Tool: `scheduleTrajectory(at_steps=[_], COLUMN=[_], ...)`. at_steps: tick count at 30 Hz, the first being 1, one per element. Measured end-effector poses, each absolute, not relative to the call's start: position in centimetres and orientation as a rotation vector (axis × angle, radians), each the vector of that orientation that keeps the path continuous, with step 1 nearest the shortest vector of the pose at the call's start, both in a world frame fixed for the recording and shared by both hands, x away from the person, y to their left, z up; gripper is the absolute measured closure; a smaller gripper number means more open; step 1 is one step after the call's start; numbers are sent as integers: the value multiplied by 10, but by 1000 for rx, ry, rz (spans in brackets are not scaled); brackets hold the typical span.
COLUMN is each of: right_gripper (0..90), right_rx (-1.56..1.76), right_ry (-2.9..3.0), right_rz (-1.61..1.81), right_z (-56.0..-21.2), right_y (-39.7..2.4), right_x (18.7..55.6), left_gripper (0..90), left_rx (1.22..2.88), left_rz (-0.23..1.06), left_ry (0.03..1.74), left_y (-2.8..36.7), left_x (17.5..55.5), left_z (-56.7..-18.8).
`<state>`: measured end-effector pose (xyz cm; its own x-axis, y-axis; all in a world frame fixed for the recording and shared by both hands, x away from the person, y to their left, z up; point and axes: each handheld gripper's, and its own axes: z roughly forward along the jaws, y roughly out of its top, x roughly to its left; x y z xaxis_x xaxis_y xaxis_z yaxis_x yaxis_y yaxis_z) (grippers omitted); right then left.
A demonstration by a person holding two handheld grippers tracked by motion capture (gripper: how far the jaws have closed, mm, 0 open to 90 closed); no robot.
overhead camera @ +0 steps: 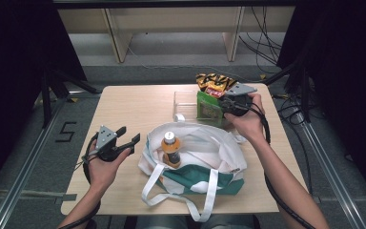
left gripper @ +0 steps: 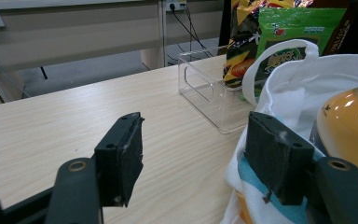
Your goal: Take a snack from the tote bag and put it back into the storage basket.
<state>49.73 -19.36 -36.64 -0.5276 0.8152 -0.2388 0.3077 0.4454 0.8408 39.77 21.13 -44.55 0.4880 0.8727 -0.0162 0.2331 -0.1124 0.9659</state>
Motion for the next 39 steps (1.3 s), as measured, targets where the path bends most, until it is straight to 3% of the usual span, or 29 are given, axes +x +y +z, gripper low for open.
scheduleTrajectory(at_steps=[39], right_gripper=[523], right_rx=[1067], right_ry=[1990], right_rz=[1113], right_z=[-369], right_y=[-228], right_x=[468], left_gripper=[364], left_rx=[1626], left_rz=[724], left_ry=[968], left_y=[210], left_x=[396], left_z=[-444])
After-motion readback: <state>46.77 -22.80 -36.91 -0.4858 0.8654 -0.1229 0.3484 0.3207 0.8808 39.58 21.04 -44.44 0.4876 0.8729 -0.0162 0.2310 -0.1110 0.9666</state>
